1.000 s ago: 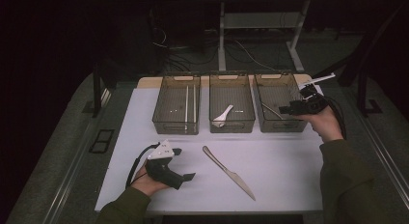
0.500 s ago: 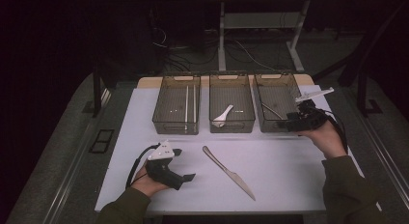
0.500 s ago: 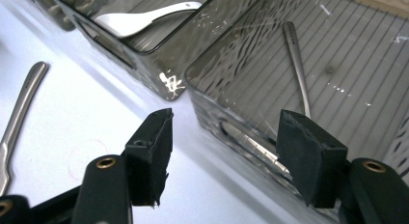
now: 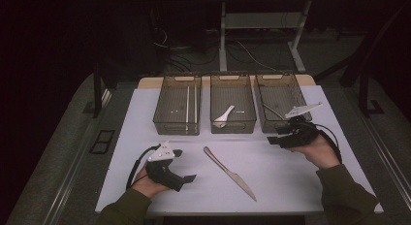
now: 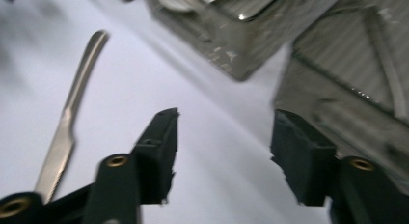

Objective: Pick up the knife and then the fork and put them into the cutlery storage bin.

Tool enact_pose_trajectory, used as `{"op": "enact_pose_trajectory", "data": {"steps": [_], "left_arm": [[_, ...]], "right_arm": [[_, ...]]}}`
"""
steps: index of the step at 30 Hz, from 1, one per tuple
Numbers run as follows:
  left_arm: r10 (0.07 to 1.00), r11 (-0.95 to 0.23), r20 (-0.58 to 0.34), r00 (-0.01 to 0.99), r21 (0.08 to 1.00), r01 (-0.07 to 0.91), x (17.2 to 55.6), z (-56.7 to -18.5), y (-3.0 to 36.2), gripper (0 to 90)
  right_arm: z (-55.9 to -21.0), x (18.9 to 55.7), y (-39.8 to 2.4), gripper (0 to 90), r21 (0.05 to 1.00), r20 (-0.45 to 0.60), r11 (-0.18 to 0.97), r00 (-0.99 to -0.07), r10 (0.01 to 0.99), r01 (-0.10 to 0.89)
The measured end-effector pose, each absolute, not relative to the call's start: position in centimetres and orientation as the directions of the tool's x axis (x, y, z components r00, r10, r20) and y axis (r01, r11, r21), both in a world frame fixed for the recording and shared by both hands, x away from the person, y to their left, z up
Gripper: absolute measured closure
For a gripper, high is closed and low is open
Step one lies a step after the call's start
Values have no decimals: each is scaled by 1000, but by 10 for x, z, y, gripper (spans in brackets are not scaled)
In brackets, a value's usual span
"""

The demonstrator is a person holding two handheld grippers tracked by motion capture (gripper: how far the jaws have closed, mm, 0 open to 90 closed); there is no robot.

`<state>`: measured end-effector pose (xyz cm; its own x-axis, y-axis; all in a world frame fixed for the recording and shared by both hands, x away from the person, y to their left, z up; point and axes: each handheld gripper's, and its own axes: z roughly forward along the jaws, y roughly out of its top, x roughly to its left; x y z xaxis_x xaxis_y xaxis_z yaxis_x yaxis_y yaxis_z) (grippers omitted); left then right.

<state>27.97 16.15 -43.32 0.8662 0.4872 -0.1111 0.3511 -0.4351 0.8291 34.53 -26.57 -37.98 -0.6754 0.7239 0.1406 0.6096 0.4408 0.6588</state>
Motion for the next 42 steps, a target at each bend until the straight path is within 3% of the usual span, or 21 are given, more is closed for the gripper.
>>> {"op": "enact_pose_trajectory", "data": {"steps": [15,23,32,42], "left_arm": [[490,-433,-112,865,829,353,280,-433,162,0],[491,-437,-109,864,827,353,280,-433,162,0],[492,-438,-109,864,827,354,280,-433,161,0],[492,-438,-107,864,827,352,280,-433,162,0]], "right_arm": [[-392,304,-214,891,626,149,576,-806,573,526],[-400,273,-186,896,620,151,632,-861,485,465],[-423,250,-159,896,552,152,734,-913,378,395],[-430,247,-154,897,481,41,805,-926,374,347]]}}
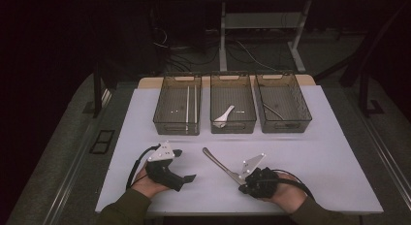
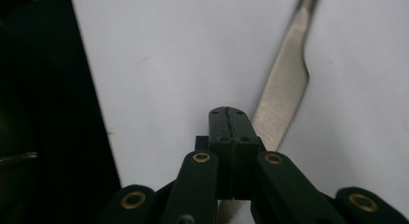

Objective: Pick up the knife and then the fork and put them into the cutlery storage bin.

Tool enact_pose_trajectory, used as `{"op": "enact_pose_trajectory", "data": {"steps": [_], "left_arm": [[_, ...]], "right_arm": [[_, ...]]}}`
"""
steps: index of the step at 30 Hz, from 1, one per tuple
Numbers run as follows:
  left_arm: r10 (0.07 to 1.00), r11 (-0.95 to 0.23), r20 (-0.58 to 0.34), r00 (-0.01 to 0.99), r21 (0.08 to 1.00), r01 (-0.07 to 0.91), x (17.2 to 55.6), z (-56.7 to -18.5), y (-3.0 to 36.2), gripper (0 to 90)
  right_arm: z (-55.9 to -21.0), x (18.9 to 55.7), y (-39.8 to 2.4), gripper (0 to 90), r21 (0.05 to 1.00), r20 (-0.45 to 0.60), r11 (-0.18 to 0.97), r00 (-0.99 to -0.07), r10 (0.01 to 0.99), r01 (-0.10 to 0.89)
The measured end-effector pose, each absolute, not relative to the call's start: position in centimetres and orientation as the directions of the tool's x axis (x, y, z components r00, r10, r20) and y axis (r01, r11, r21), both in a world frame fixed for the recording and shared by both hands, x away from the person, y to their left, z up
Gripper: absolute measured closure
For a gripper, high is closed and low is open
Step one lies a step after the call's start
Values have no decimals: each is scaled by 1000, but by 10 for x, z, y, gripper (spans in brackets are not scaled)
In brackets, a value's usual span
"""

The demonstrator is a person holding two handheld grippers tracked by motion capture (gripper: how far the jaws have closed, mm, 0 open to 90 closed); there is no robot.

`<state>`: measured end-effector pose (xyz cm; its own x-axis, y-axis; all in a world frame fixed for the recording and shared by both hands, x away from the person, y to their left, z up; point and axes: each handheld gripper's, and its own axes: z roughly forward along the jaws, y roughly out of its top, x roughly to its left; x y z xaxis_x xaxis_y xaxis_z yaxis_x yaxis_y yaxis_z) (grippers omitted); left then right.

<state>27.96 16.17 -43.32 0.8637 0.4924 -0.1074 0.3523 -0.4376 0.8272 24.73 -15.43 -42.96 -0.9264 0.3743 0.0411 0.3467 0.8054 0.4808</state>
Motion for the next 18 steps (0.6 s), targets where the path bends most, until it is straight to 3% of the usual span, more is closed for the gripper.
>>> {"op": "enact_pose_trajectory", "data": {"steps": [9,15,18], "left_arm": [[493,-437,-107,864,828,352,280,-433,162,0],[493,-437,-108,863,827,353,280,-433,161,0],[495,-436,-109,862,827,354,280,-433,161,0]], "right_arm": [[-428,259,-168,896,460,-9,802,-901,434,381],[-422,267,-171,894,458,20,797,-901,433,393],[-414,277,-165,842,461,20,799,-905,424,385]]}}
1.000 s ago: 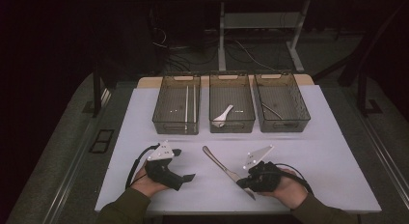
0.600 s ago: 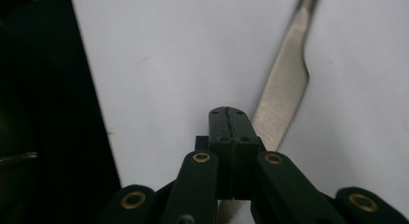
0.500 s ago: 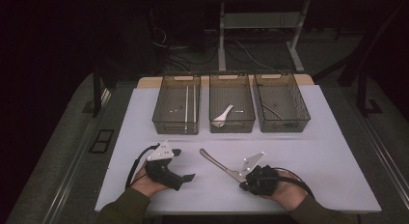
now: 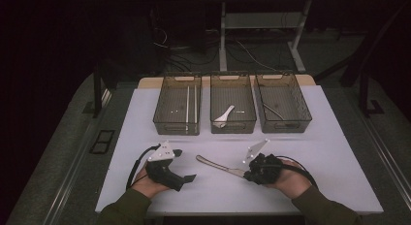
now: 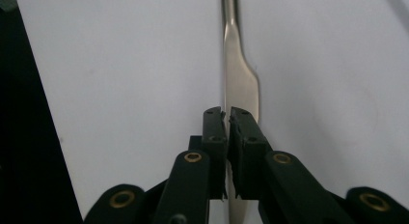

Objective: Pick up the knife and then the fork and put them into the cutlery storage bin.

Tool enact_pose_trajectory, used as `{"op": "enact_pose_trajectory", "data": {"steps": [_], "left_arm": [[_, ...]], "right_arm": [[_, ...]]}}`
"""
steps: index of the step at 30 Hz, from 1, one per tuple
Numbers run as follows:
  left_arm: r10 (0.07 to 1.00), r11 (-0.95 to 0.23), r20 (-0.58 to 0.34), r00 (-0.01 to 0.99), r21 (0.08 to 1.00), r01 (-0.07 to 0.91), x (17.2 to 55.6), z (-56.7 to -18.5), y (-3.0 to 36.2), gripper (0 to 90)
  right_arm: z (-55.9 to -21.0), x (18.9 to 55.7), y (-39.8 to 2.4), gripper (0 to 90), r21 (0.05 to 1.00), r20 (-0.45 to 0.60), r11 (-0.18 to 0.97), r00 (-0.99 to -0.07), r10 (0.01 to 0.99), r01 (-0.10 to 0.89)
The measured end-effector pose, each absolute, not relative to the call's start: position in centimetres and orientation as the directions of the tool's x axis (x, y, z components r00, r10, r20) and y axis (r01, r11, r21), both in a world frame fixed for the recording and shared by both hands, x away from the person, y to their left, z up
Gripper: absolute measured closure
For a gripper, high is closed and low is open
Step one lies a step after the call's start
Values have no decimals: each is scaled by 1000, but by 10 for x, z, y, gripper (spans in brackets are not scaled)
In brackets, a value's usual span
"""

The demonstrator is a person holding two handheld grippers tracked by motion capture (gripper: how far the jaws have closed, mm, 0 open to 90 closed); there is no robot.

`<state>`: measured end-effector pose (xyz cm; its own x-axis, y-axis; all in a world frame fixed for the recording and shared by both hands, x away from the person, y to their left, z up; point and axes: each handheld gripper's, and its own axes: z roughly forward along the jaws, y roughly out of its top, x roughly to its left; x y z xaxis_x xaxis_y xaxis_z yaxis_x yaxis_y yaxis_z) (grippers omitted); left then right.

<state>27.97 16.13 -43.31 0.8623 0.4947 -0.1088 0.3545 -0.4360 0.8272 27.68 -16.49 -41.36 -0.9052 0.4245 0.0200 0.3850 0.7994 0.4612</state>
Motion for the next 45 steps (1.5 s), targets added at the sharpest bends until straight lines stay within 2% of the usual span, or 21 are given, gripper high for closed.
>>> {"op": "enact_pose_trajectory", "data": {"steps": [6,20,27,38,45], "left_arm": [[494,-437,-108,863,827,353,279,-433,161,0],[490,-433,-111,865,830,352,279,-433,161,0],[489,-430,-113,865,832,352,279,-433,161,0],[485,-436,-109,868,830,348,279,-432,161,0],[485,-433,-112,867,831,350,279,-432,161,0]], "right_arm": [[-408,297,-136,770,414,36,832,-919,392,370],[-411,328,-82,754,308,39,884,-934,356,350],[-418,329,-73,766,249,19,912,-943,332,326],[-418,331,-61,789,164,-2,925,-937,349,344],[-418,330,-61,794,162,-9,923,-935,355,349]]}}
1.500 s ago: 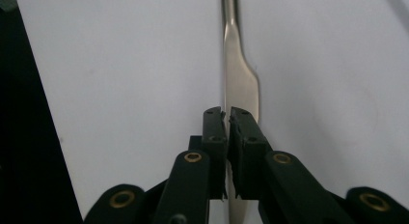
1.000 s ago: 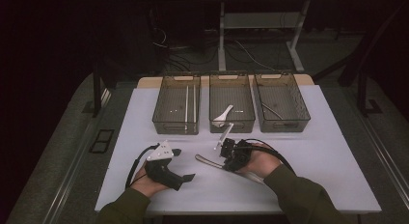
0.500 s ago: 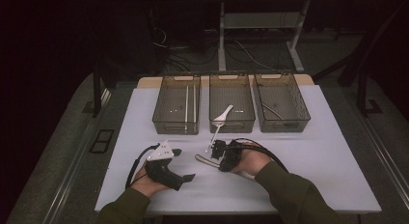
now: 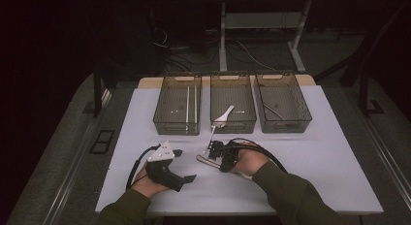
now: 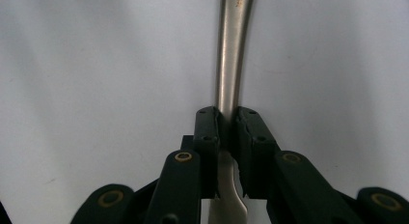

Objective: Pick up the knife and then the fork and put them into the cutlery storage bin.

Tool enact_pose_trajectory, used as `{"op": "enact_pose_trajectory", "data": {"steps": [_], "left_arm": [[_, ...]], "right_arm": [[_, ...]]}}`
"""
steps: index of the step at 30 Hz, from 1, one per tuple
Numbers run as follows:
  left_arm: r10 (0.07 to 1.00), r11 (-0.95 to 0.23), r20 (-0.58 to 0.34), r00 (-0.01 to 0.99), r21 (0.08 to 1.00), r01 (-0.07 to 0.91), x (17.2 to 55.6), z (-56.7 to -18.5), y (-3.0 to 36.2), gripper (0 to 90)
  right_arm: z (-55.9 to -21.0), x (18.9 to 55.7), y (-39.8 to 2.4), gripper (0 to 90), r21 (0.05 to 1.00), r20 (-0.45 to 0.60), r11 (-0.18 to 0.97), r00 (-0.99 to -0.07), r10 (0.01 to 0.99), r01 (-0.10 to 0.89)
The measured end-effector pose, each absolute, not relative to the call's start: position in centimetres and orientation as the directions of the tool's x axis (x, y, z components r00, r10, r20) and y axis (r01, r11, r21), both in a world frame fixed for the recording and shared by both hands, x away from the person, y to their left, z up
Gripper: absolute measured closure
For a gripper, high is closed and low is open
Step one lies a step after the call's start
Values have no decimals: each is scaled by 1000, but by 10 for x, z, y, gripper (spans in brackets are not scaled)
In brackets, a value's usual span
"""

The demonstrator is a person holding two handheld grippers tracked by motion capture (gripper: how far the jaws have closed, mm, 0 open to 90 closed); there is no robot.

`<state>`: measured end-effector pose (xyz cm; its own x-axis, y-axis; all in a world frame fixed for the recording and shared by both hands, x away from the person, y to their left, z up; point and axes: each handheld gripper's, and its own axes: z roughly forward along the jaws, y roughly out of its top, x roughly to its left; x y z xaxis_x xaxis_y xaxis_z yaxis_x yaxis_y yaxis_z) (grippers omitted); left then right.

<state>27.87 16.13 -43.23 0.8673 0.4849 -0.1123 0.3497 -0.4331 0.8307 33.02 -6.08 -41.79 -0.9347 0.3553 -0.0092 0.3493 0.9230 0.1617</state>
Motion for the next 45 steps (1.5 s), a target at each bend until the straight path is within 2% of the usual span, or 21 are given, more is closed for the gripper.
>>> {"op": "enact_pose_trajectory", "data": {"steps": [14,45], "left_arm": [[488,-430,-116,865,830,354,280,-433,161,0],[493,-428,-119,862,829,359,280,-433,162,0]], "right_arm": [[-413,337,-91,795,244,50,877,-908,415,414],[-358,353,-188,793,374,70,740,-813,578,559]]}}
